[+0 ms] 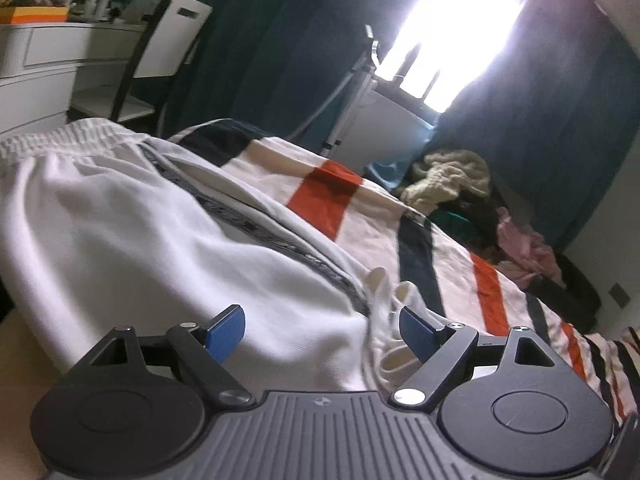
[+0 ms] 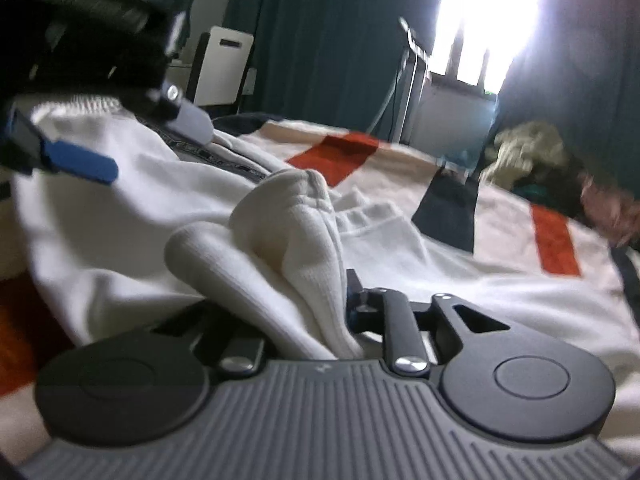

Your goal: Fold clothes

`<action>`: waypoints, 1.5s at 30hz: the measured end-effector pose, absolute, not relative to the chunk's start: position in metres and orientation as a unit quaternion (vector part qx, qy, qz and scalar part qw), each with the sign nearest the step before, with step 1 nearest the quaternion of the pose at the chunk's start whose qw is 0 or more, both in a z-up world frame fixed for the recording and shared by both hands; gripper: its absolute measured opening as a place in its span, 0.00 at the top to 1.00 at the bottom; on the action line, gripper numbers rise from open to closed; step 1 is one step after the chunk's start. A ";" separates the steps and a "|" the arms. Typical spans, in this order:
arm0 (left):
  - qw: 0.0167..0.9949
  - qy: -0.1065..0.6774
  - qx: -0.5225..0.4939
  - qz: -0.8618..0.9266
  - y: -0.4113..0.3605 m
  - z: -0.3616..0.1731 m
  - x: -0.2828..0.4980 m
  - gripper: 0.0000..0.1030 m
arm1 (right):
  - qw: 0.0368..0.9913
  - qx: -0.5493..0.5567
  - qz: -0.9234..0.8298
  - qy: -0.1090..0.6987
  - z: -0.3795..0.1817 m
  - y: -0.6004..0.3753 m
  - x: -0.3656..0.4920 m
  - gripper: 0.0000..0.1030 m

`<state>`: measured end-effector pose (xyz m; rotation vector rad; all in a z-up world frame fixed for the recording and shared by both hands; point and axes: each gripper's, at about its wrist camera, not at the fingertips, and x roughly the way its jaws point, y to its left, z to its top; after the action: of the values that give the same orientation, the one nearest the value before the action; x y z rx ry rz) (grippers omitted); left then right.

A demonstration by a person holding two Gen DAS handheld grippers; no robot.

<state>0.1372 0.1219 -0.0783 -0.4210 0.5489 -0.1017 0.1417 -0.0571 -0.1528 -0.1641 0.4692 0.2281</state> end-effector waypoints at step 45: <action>0.925 0.316 -0.157 -0.140 0.075 -0.111 0.114 0.80 | 0.885 0.258 -0.164 0.350 -0.146 -0.250 0.101 0.28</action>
<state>0.1138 0.0754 -0.1114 -0.3216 0.6491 -0.2881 0.1014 -0.2502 -0.1459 0.5373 0.7275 -0.3408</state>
